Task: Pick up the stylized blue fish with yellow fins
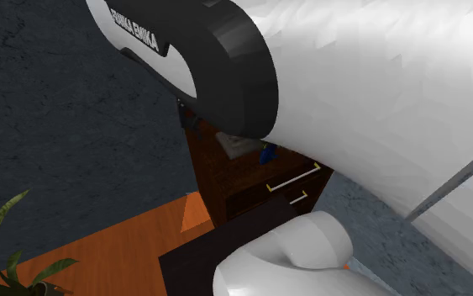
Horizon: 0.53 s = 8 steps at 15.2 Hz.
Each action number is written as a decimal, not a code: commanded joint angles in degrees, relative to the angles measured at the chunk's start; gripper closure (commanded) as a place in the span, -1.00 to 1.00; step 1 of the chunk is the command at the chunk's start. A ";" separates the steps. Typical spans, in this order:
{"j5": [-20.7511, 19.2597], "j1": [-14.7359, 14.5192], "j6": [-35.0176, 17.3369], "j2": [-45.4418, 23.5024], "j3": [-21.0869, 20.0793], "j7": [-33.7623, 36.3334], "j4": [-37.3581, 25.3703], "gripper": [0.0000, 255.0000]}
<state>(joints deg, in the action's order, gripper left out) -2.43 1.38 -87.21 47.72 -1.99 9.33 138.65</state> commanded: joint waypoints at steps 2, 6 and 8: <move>-0.90 0.06 -1.59 0.63 1.04 -1.63 1.86 -1.00; -4.76 0.64 -8.32 2.13 5.52 -8.09 8.57 -1.00; -6.84 1.11 -11.97 2.19 7.95 -11.29 11.43 -1.00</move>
<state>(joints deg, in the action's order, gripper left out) -8.11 2.22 -97.31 49.82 4.63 -0.12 148.65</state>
